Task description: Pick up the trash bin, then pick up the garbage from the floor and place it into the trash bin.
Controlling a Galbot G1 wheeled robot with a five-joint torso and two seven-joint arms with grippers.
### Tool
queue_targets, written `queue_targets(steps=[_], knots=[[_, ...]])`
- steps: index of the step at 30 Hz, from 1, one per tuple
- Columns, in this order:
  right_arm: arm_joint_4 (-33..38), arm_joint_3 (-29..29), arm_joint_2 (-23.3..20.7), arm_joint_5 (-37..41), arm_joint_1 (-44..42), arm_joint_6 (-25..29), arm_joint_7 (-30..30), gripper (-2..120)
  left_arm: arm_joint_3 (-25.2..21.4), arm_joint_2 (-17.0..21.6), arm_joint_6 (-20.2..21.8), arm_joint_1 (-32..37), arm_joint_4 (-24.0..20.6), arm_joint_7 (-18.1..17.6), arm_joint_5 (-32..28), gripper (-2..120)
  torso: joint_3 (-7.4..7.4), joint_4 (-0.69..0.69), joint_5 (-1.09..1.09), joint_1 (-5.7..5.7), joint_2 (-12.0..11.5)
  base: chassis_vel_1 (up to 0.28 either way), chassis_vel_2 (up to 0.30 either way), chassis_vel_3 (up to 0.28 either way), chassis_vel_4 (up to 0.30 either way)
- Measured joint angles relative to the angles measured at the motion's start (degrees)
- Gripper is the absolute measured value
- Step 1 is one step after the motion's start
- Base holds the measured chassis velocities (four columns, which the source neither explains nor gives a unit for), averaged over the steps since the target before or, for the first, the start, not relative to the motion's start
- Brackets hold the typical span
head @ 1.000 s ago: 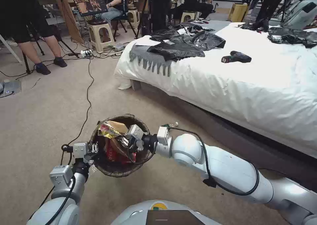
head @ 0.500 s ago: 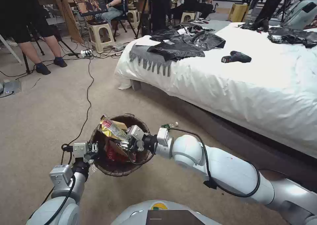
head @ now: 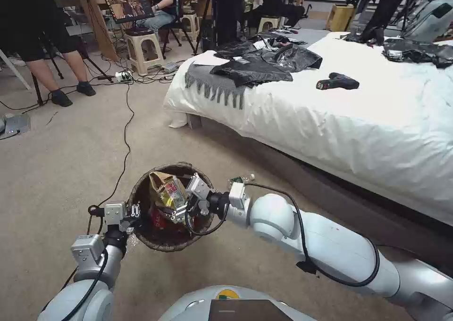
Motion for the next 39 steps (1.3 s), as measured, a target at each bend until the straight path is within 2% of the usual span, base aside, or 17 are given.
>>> queue_targets(steps=[13, 22, 26, 31, 35, 39], knots=[[1.5, 3.89, -0.84, 0.02, -2.61, 0.29, -0.01, 100, 0.11, -0.12, -0.09, 0.0, -0.01, 0.02, 0.0, 0, 0.0, 0.0, 0.0, 0.0, 0.0, 0.0, 0.0, 0.0, 0.0], [3.27, 13.48, -2.09, 1.11, -9.97, 2.89, 0.99, 100, 0.2, -0.38, -1.08, 0.0, -0.01, -0.03, -0.16, 0, 0.0, 0.0, 0.01, 0.0, 0.0, 0.0, 0.0, 0.0, 0.0], [3.6, 15.57, -2.75, 1.26, -12.31, 4.98, 3.03, 100, 0.21, -0.52, -1.36, 0.0, 0.01, -0.08, -0.28, 0, 0.0, -0.01, 0.01, 0.0, 0.0, 0.0, 0.0, 0.0, 0.0], [3.76, 17.74, -2.87, 0.94, -15.25, 7.7, 8.67, 100, 0.23, -0.72, -2.31, -0.03, 0.09, -0.2, -0.57, 0, 0.0, 0.0, 0.01, 0.0, 0.0, 0.0, 0.0, 0.0, 0.0], [3.54, 20.76, -1.81, -3.33, -20.04, 10.45, 14.78, 100, 0.08, -0.95, -3.66, 0.04, 0.09, -0.3, -0.98, 0, 0.0, 0.01, 0.01, 0.0, 0.0, 0.0, 0.0, 0.0, 0.0], [3.36, 24.56, -0.76, -6.63, -24.5, 11.58, 15.9, 100, -0.16, -1.02, -4.33, 0.1, 0.1, -0.32, -1.14, 0, 0.0, 0.0, 0.01, 0.0, 0.0, 0.0, 0.0, 0.0, 0.0]])
